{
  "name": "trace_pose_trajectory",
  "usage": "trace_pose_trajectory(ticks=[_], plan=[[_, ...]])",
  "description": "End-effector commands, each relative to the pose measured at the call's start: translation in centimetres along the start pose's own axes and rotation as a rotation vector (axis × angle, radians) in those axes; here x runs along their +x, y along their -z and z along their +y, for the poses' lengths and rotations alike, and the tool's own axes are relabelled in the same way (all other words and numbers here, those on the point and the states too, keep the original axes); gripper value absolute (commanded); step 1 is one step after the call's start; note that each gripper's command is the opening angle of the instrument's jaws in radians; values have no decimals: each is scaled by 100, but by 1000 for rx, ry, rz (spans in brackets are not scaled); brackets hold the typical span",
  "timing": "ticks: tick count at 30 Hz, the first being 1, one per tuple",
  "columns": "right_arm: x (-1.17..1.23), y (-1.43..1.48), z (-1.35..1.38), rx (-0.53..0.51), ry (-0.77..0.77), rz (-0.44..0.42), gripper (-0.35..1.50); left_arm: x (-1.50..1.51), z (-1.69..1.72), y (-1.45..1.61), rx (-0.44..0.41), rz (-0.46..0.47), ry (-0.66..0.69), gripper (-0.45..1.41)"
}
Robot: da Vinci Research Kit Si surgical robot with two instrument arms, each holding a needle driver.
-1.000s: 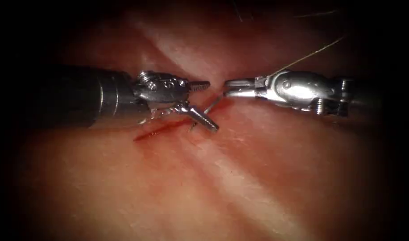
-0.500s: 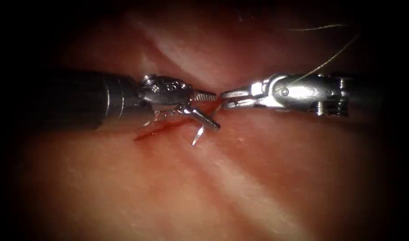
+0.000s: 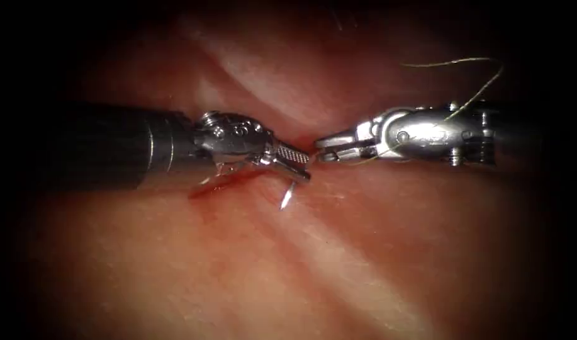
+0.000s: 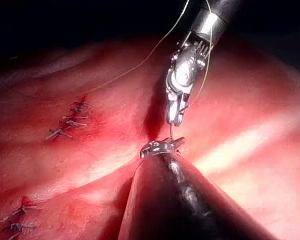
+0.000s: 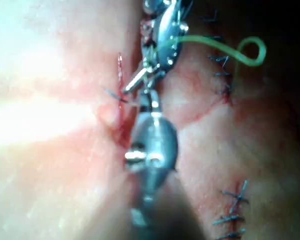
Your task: Wound Closure
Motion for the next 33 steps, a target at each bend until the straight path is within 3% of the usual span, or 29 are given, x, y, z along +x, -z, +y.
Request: trace_pose_trajectory(ticks=[1, 8, 12, 14, 18, 19, 20, 21, 22, 33], plan=[[0, -7, 6, -3, 2, 4, -35, 2, -6, -7, 0, 1, -3, 20], [5, -5, 9, -19, 5, 13, -35, -1, -11, -13, -4, 0, -9, 22], [6, -5, 9, -19, 11, 13, -35, 0, -11, -15, -9, 0, 12, 46], [6, -5, 9, -19, 11, 13, -35, 0, -11, -15, -11, 0, 17, 46], [7, -5, 9, -18, 17, 14, -35, -1, -11, -14, -14, -1, 20, 25], [8, -6, 8, -18, 17, 14, -35, 0, -11, -14, -17, -2, 19, -8], [8, -6, 8, -18, 18, 14, -35, 0, -11, -13, -18, -2, 19, -27], [8, -6, 8, -18, 18, 14, -35, 0, -11, -13, -18, -2, 19, -27], [8, -6, 8, -18, 18, 15, -35, 0, -11, -13, -20, -2, 30, -42], [8, -6, 6, 2, 0, -9, -35, 3, -4, -8, -63, 18, 167, -45]])
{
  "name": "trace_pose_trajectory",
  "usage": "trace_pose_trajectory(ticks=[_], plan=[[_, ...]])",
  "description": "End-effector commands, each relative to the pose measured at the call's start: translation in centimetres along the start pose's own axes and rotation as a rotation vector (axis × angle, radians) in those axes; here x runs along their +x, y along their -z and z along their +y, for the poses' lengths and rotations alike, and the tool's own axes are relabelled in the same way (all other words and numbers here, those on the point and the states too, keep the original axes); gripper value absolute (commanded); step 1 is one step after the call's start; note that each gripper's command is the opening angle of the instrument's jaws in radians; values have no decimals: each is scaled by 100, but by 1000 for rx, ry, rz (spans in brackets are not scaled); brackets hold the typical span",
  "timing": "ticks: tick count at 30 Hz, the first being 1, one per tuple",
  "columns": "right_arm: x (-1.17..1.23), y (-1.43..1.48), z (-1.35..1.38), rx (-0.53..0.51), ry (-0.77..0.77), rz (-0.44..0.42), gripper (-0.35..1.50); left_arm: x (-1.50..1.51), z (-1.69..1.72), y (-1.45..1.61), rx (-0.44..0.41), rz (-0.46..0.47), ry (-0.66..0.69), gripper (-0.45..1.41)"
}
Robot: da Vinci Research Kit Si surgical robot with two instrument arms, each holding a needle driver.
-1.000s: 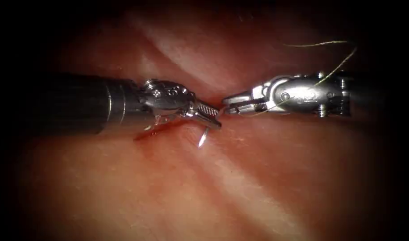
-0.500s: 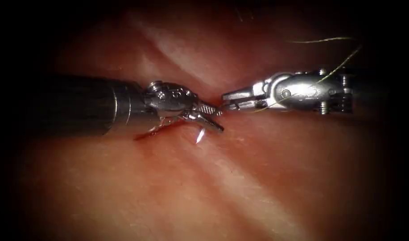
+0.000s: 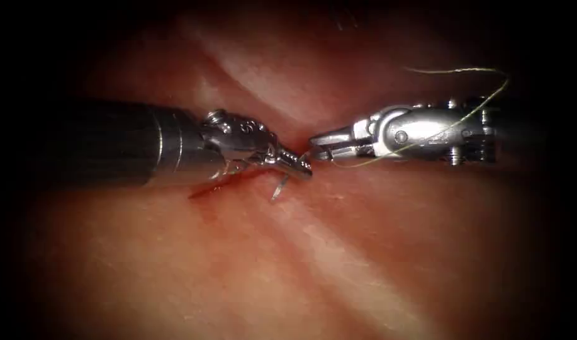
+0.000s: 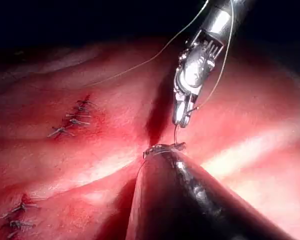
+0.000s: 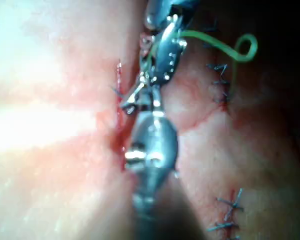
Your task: Wound Closure
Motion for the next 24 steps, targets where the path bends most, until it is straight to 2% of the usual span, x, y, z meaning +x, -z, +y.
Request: trace_pose_trajectory(ticks=[1, 2, 5, 6, 8, 9, 10, 12, 19, 21, 22, 24], plan=[[-1, -7, 6, -9, -19, -15, -35, 3, -4, -6, -4, 8, -2, -45], [-1, -7, 6, -20, -31, -26, -30, 3, -3, -7, -8, 19, -3, -45], [-1, -6, 6, -46, -92, -28, 21, 8, -4, -4, -32, 62, 14, -45], [-1, -6, 6, -46, -92, -28, 21, 8, -4, -4, -32, 62, 14, -45], [-1, -6, 6, -59, -134, -23, 42, 11, -4, -2, -41, 79, 14, -45], [-2, -4, 6, -90, -193, -11, 64, 12, -4, -1, -46, 89, 14, -45], [-2, -4, 6, -90, -193, -11, 64, 12, -4, -1, -46, 89, 14, -45], [-4, -3, 7, -123, -247, 10, 89, 13, -4, -1, -52, 103, 14, -45], [-7, -1, 6, -190, -340, 41, 101, 16, -4, 2, -80, 160, 29, -45], [-9, 3, 8, -258, -391, 83, 101, 17, -4, 3, -91, 184, 34, -45], [-9, 3, 8, -258, -391, 83, 101, 17, -4, 3, -91, 184, 34, -45], [-12, 5, 9, -331, -421, 92, 100, 18, -4, 3, -101, 206, 39, -45]])
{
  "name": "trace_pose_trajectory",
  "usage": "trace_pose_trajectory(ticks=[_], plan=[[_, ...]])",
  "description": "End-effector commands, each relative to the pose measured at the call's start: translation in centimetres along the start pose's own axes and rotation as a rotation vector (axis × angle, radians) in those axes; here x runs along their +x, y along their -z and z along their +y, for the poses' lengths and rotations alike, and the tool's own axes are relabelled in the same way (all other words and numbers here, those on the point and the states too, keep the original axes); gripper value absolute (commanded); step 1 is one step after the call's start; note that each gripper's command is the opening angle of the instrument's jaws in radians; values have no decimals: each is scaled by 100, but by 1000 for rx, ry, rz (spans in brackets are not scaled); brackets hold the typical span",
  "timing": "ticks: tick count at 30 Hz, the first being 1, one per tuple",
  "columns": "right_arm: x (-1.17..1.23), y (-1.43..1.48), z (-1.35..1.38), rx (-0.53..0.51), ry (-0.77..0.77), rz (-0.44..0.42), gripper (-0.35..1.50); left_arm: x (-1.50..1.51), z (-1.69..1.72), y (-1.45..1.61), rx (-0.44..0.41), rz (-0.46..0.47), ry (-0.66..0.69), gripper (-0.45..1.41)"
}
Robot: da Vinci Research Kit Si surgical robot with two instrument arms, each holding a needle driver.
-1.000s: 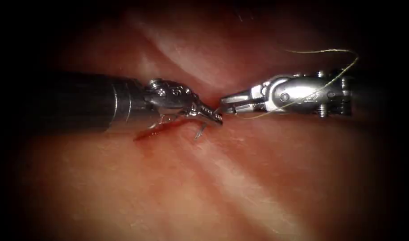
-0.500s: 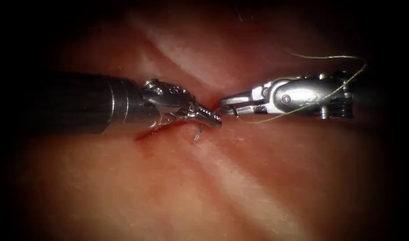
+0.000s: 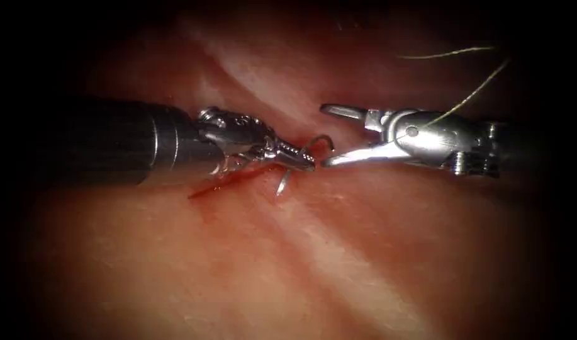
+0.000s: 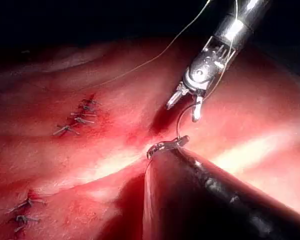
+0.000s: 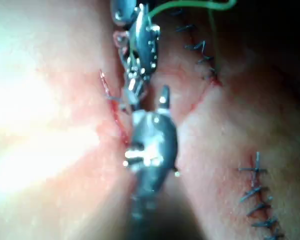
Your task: Wound Closure
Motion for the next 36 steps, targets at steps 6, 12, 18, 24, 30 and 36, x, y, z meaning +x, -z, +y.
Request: trace_pose_trajectory(ticks=[6, 12, 18, 24, 30, 36], plan=[[-7, -3, 2, -152, -32, 45, 93, 4, -5, -5, -28, 62, 24, -45], [-7, -4, -2, -193, -40, 40, 91, 5, -5, -7, -32, 74, 23, -45], [-2, -6, -7, -207, -58, 58, 84, 6, -8, -7, -14, 85, 24, -45], [1, -8, -7, -228, -90, 73, 78, 6, -11, -7, 3, 92, 29, -45], [2, -11, -5, -276, -117, 72, 69, 5, -11, -9, 9, 94, 12, -45], [2, -15, -2, -289, -119, 79, 56, 4, -8, -13, 14, 96, 6, -45]])
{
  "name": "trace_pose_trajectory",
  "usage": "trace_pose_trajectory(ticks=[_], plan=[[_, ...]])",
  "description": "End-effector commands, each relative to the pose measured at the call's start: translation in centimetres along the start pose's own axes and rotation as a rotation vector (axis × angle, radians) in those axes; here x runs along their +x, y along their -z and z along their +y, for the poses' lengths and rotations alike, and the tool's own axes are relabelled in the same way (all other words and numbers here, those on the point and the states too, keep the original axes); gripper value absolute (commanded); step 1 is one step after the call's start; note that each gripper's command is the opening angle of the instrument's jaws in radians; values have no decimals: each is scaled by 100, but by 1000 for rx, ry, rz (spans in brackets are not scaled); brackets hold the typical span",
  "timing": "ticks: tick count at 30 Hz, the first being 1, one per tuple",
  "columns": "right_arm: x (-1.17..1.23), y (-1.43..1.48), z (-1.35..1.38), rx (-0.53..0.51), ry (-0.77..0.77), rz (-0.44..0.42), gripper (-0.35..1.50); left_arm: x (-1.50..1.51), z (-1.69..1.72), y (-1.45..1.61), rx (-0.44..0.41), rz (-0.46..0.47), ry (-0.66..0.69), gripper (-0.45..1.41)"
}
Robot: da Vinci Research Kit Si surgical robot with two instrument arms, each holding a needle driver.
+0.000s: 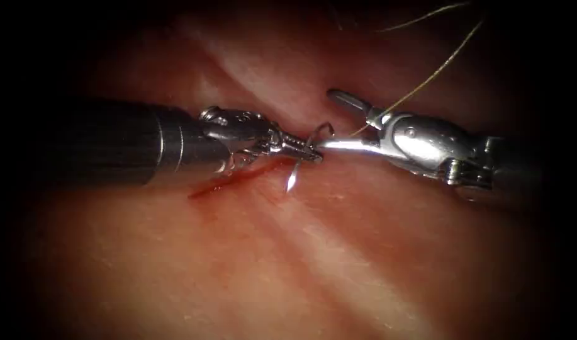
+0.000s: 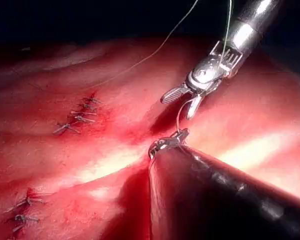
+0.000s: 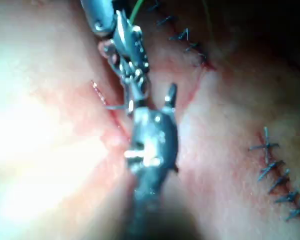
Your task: Wound Closure
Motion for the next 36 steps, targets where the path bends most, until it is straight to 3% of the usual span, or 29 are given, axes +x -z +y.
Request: trace_pose_trajectory(ticks=[1, 12, 15, 17, 26, 27, 28, 29, 30, 31, 33, 36], plan=[[-1, -11, 0, 0, 3, 3, 54, 2, -4, -7, 0, 0, -1, -45], [-1, -18, -3, -2, 4, 8, 17, 2, -4, -8, 1, 0, -7, -45], [-1, -18, -4, -2, 4, 8, -3, 2, -4, -8, 1, 1, -7, -45], [-1, -18, -4, 2, 4, 13, -32, 2, -4, -8, 1, 1, -7, -45], [-7, -16, -6, 59, 8, -12, -35, 4, 2, -9, 3, 2, -9, -43], [-8, -16, -6, 64, 21, -13, -35, 4, 2, -10, 9, 8, -8, -30], [-9, -16, -5, 69, 27, -11, -35, 5, 3, -12, 13, 10, -13, 4], [-9, -16, -5, 69, 27, -11, -35, 5, 3, -12, 13, 10, -13, 4], [-11, -14, -2, 83, 45, -3, -35, 5, 5, -15, 21, 9, -71, 78], [-11, -14, -2, 83, 45, -3, -35, 5, 5, -15, 21, 9, -71, 78], [-12, -11, 4, 125, 85, 4, -35, 4, 8, -17, 53, 19, -118, 113], [-12, -8, 8, 157, 130, 17, -35, 1, 11, -13, 53, 17, -136, 116]])
